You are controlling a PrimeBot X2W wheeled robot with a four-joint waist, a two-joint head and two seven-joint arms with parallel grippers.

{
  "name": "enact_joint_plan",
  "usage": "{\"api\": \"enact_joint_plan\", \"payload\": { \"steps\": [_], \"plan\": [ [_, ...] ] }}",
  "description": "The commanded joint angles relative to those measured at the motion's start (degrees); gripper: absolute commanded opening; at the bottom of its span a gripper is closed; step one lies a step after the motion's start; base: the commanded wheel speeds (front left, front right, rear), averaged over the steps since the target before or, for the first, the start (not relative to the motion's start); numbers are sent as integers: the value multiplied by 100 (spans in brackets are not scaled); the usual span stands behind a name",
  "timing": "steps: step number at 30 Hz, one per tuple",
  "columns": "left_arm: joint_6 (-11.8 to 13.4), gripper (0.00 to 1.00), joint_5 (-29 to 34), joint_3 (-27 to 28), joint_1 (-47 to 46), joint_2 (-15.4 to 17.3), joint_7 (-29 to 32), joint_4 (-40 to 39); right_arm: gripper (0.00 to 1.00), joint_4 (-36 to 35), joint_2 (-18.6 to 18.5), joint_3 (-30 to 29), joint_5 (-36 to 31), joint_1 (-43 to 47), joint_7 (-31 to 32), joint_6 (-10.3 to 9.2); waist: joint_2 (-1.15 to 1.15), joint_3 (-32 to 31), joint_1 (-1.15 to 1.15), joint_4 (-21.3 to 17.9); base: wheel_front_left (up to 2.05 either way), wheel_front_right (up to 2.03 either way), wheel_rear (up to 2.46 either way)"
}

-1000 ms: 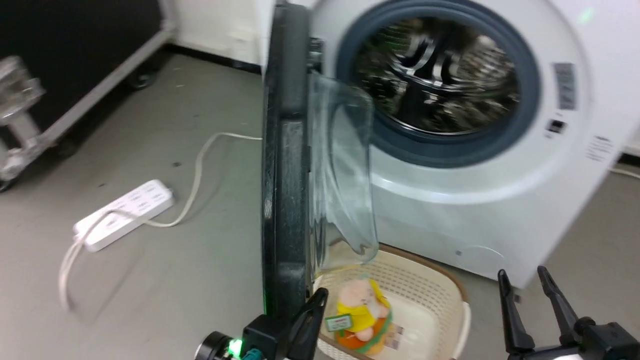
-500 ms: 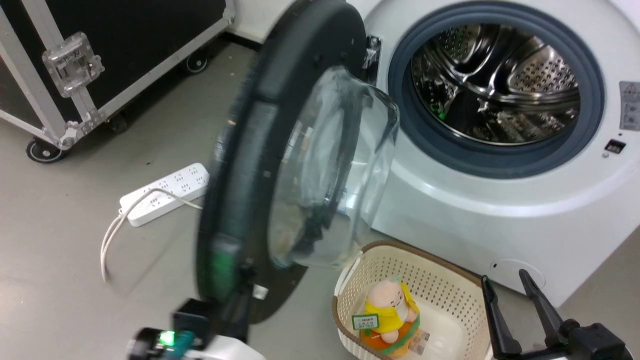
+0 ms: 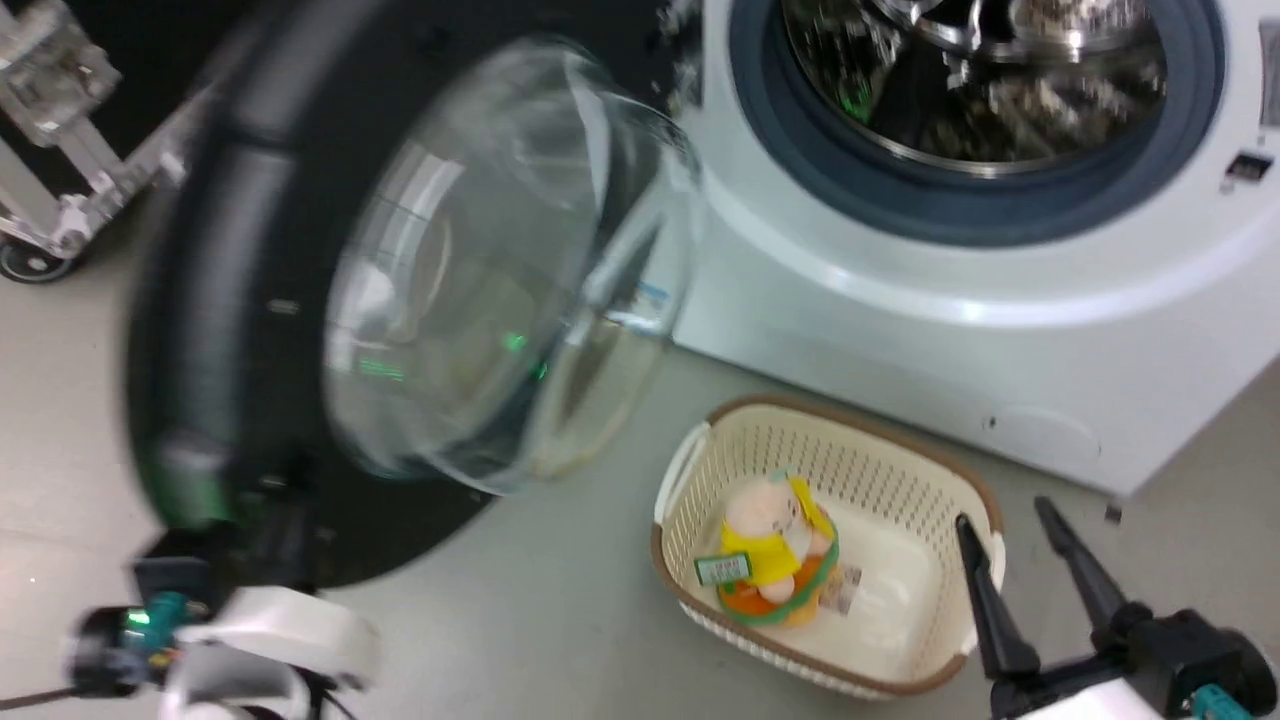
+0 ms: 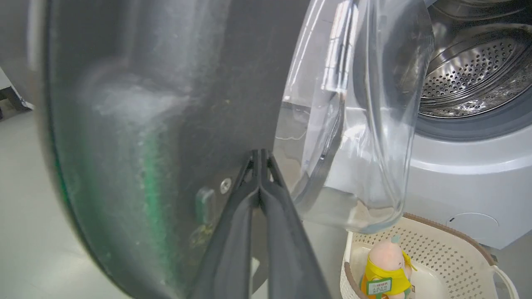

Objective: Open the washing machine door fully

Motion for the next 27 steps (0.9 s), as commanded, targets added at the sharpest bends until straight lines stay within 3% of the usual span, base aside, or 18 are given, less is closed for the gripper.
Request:
{"api": "enact_joint_plan", "payload": {
  "steps": [1, 15, 27],
  "plan": [
    [32, 0, -76, 195, -188, 152, -71, 120, 100, -38, -77, 7, -41, -127, -26, 5, 0, 323, -1, -209, 0, 0, 0],
    [60, 0, -725, 1422, -1061, 805, -423, 1372, 100, -83, -305, -36, -46, -406, -26, 5, 0, 937, -1, -494, 0, 0, 0],
    [-46, 0, -625, 1278, -1060, 744, -840, 1440, 100, 18, -247, -81, 0, -400, -26, 5, 0, 542, -1, -595, 0, 0, 0]
  ]
}}
